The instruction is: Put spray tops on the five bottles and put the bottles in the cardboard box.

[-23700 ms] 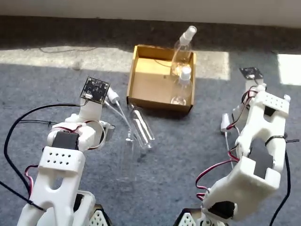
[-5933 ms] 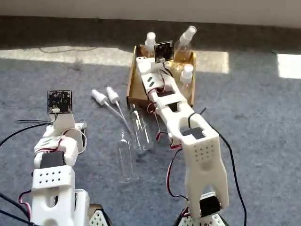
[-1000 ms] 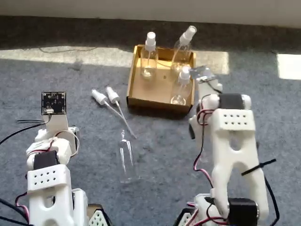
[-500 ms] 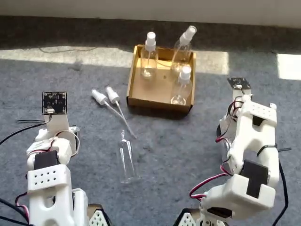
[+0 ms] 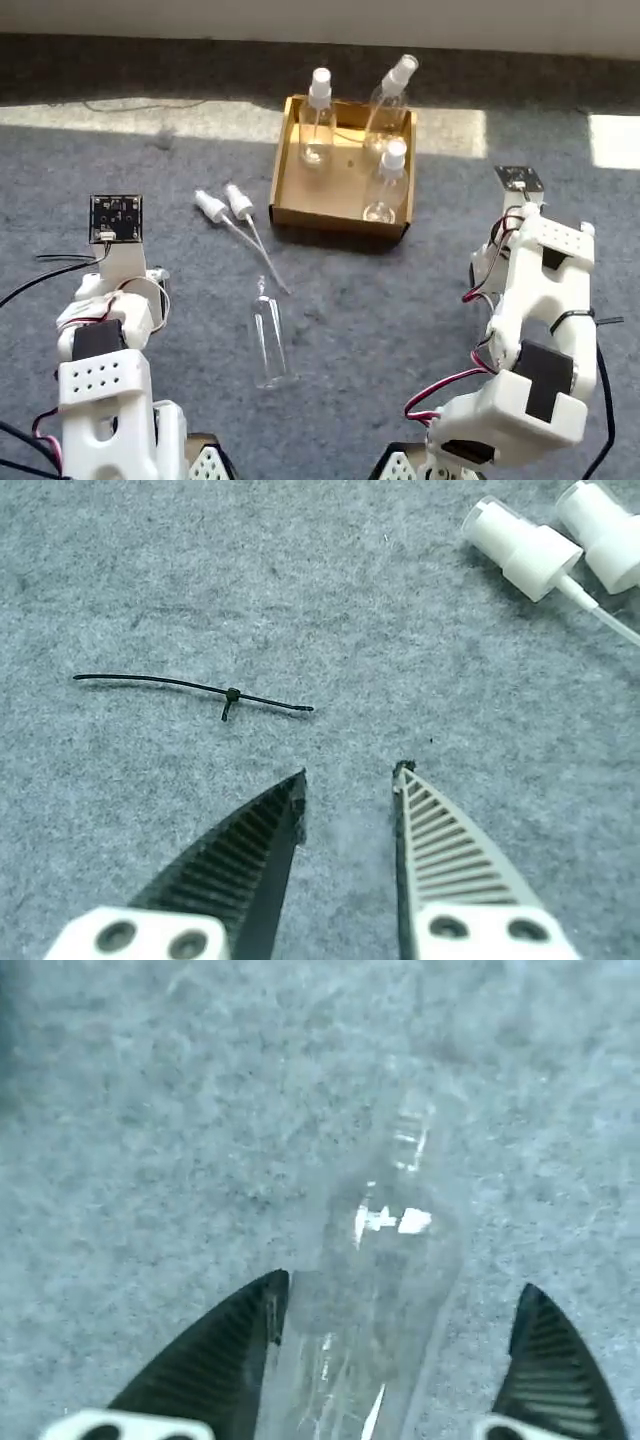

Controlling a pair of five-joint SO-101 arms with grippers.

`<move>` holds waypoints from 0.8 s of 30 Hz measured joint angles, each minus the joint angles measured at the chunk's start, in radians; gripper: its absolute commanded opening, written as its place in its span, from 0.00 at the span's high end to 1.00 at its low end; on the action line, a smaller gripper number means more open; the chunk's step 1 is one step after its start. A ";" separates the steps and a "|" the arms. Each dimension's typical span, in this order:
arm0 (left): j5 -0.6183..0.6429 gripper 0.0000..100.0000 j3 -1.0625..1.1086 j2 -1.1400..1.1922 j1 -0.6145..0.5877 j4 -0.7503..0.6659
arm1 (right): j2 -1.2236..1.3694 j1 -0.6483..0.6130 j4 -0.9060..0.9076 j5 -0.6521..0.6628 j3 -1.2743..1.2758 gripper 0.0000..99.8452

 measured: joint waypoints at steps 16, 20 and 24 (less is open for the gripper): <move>0.000 0.86 0.000 0.000 0.000 0.000 | 0.120 -0.029 0.000 -0.098 -0.150 0.67; 0.000 0.86 0.012 0.000 0.000 0.000 | 0.259 -0.023 0.000 -0.098 -0.235 0.68; 0.000 0.86 0.012 -0.002 0.000 0.000 | 0.330 -0.025 0.002 -0.106 -0.284 0.74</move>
